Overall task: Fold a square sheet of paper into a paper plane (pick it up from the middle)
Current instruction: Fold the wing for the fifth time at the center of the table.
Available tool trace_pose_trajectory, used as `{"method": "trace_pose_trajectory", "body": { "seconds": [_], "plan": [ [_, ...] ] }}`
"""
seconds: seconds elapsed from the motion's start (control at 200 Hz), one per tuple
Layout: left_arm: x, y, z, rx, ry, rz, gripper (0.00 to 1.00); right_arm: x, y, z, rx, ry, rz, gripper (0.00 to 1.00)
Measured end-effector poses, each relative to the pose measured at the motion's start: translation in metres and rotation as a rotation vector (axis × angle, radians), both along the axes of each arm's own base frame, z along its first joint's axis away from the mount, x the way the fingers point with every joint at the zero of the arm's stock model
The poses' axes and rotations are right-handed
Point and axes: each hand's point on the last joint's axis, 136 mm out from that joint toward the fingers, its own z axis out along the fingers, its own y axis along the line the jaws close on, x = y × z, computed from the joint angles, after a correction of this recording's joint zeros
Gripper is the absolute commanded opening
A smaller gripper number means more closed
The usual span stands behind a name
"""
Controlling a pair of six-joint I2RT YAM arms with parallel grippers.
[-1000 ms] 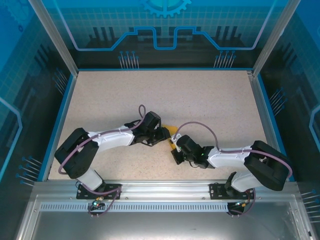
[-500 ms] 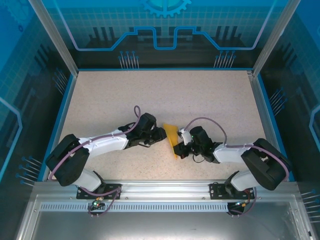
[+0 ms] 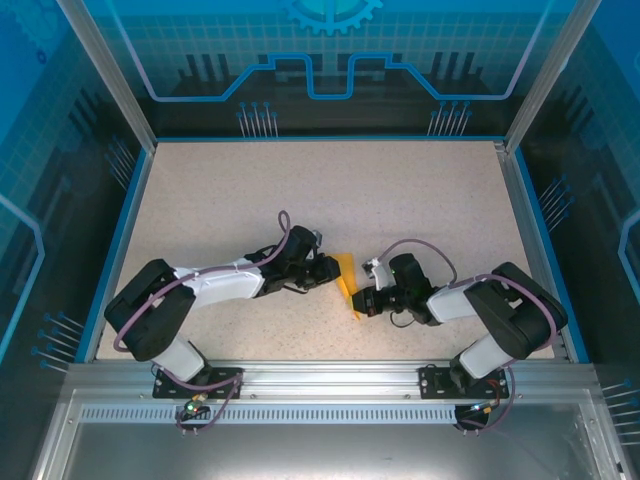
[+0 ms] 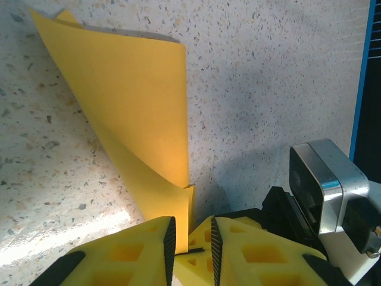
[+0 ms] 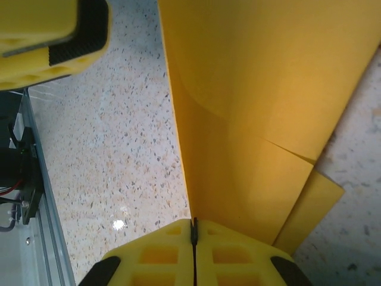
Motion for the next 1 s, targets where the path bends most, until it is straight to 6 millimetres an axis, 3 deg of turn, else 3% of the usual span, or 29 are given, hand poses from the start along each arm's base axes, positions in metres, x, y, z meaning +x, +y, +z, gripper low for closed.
{"method": "trace_pose_trajectory", "body": {
  "seconds": [0.495,1.0],
  "plan": [
    [0.0041,-0.0027,0.0048,-0.017,-0.023,0.004,0.26,0.0014,-0.0006,0.0007,0.009,0.012,-0.016,0.08],
    [0.0007,0.0027,-0.0039,-0.01,0.002,0.029,0.24,0.0001,-0.0012,0.0,0.01,0.004,-0.011,0.1]
  ]
}}
